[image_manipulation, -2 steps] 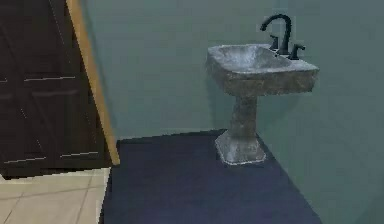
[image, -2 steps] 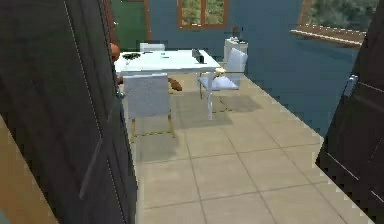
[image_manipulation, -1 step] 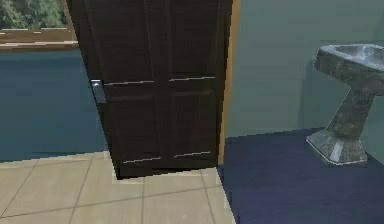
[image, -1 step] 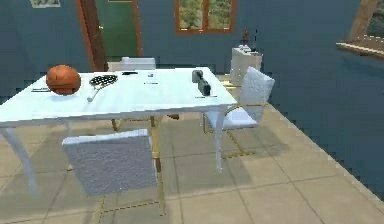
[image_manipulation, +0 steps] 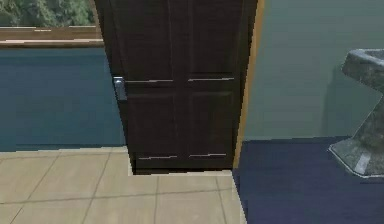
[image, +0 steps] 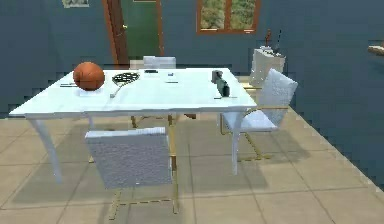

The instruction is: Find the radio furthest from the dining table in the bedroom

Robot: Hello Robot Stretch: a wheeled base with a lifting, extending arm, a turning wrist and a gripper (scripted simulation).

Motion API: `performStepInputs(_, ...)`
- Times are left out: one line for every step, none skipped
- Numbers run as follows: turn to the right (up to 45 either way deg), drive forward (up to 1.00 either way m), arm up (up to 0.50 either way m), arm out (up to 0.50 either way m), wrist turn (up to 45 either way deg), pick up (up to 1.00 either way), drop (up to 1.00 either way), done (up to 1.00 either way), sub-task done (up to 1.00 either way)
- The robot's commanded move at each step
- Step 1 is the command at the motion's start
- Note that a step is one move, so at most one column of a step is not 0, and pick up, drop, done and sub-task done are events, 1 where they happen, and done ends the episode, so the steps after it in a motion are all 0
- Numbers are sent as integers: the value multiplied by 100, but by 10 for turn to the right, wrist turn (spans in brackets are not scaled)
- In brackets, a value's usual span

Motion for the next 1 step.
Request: performStepInputs(0,50,0,0,0,0,0,0,0)
